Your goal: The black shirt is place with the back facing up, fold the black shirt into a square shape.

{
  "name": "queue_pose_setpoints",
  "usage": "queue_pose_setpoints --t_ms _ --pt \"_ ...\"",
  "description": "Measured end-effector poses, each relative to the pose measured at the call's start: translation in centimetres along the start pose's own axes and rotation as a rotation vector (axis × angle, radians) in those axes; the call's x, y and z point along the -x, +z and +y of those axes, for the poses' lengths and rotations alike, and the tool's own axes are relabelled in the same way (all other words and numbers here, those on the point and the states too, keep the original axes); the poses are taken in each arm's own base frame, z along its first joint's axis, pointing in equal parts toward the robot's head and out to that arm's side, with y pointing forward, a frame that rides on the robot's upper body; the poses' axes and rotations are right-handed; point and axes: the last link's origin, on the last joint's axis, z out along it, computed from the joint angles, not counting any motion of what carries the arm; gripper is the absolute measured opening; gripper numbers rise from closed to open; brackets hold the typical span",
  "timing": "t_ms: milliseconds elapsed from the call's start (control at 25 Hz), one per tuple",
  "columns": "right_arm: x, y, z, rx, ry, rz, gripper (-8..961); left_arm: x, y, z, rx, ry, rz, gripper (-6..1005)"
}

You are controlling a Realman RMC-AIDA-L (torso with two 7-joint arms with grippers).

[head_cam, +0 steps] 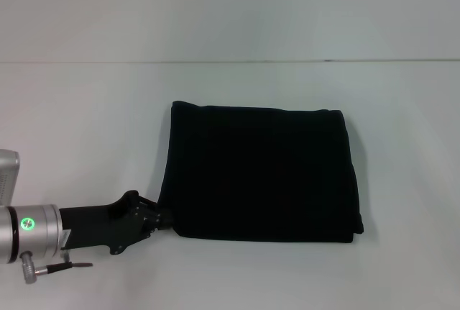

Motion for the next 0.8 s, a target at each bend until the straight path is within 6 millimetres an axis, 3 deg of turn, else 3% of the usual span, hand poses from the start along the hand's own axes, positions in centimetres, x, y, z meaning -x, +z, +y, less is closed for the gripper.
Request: queue_pose_setpoints --t_ms 280,480,680,800 --pt "-0.1 -0.1 -0.1 -0.005 0.005 0.0 881 -0.1 -0.7 0.2 0.015 0.005 -0.017 55" --pt "-0.2 -0.4 -0.2 -0.013 0.006 0.019 881 -0.5 -3.6 0.2 -0.01 0.076 -0.073 75" --pt "-0.4 -0.6 -0.4 -0.012 -0.017 0.097 881 -2.2 -8.0 1.0 0.018 0.304 0.002 159" --pt "-1.1 -0.5 -0.3 -0.001 -0.1 0.194 882 -2.5 -8.5 2.5 0.087 0.602 0.047 288"
